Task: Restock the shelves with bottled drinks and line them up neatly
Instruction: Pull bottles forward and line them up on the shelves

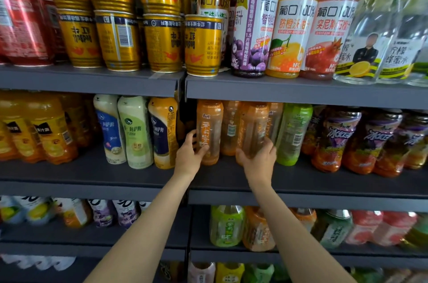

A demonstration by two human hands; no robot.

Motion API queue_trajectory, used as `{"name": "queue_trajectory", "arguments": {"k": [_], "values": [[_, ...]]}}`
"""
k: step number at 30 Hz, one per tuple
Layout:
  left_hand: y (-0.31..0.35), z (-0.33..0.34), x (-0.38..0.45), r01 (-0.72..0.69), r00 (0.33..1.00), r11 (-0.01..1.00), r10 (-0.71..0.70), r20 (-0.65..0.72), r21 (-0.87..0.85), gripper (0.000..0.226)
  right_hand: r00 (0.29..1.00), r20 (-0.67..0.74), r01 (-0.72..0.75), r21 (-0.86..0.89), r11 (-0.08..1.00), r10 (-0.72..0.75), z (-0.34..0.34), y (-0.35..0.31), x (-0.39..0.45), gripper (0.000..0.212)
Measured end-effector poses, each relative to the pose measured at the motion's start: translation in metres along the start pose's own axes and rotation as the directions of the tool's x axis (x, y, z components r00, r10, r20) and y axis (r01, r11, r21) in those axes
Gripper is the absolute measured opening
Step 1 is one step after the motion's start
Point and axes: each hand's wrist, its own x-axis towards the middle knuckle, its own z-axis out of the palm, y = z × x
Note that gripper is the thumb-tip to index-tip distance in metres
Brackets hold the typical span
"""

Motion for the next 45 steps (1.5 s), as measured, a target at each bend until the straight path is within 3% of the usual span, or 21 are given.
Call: {"name": "queue_trajectory", "arguments": {"k": [3, 6, 13, 17, 19, 22, 26, 27, 29, 31, 37, 39, 42, 45], "values": [[0.000, 0.008, -0.004, 0.003, 1.000, 1.000, -0.003, -0.014, 0.013, 0.066, 0.995, 0.101, -0.023, -0.034, 0.999, 0.026, 0.000, 0.011, 0.011, 0.080], [-0.007, 0.016, -0.013, 0.006, 0.999, 1.000, -0.004, -0.040, 0.031, 0.072, 0.995, 0.096, -0.012, 0.001, 1.000, 0.012, 0.000, 0.017, 0.010, 0.076], [-0.010, 0.026, -0.011, 0.102, 0.984, 0.990, -0.086, -0.155, 0.100, 0.058, 1.000, 0.003, 0.011, -0.004, 1.000, -0.011, -0.001, 0.014, 0.001, 0.065], [-0.007, 0.026, -0.032, -0.045, 0.946, 0.998, 0.054, -0.321, 0.035, 0.053, 0.987, 0.059, 0.148, 0.016, 0.989, -0.149, -0.006, 0.017, -0.018, 0.060], [-0.001, 0.024, -0.048, -0.187, 0.941, 0.982, 0.188, -0.281, 0.032, 0.057, 0.968, 0.138, 0.203, 0.056, 0.978, -0.209, -0.005, 0.015, -0.026, 0.058], [0.007, 0.023, -0.055, -0.272, 0.959, 0.961, 0.274, -0.065, 0.043, 0.073, 0.917, 0.273, 0.267, 0.116, 0.957, -0.289, 0.002, 0.005, -0.035, 0.054], [0.002, 0.007, -0.045, -0.172, 0.980, 0.985, 0.173, -0.094, 0.015, 0.066, 0.737, 0.546, 0.346, 0.201, 0.917, -0.398, 0.000, -0.002, -0.020, 0.049], [-0.002, 0.001, -0.044, -0.168, 0.982, 0.985, 0.170, -0.087, 0.030, 0.067, 0.747, 0.535, 0.339, 0.205, 0.918, -0.395, -0.003, -0.001, -0.013, 0.047], [-0.007, -0.011, -0.041, -0.162, 0.985, 0.986, 0.165, -0.054, 0.046, 0.073, 0.894, 0.350, 0.230, 0.183, 0.956, -0.281, -0.004, -0.002, 0.004, 0.049], [-0.008, -0.017, -0.039, -0.138, 0.990, 0.990, 0.138, -0.025, 0.025, 0.075, 0.975, 0.190, 0.092, 0.112, 0.989, -0.112, 0.005, -0.004, 0.019, 0.061], [-0.011, -0.018, -0.039, -0.122, 0.992, 0.992, 0.122, 0.002, -0.009, 0.077, 0.928, 0.368, -0.136, 0.162, 0.977, 0.068, 0.038, -0.014, 0.041, 0.072], [-0.012, -0.019, -0.038, -0.119, 0.993, 0.993, 0.119, 0.016, -0.020, 0.078, 0.923, 0.377, -0.138, 0.153, 0.979, 0.071, 0.038, -0.009, 0.044, 0.073], [-0.011, -0.017, -0.038, -0.115, 0.993, 0.993, 0.115, 0.008, -0.007, 0.073, 0.972, 0.235, 0.001, -0.020, 1.000, 0.004, 0.037, -0.007, 0.034, 0.073], [-0.009, -0.016, -0.039, -0.123, 0.992, 0.992, 0.123, -0.007, 0.020, 0.080, 0.997, 0.076, 0.026, -0.186, 0.982, -0.012, 0.035, -0.008, 0.014, 0.085]]}}
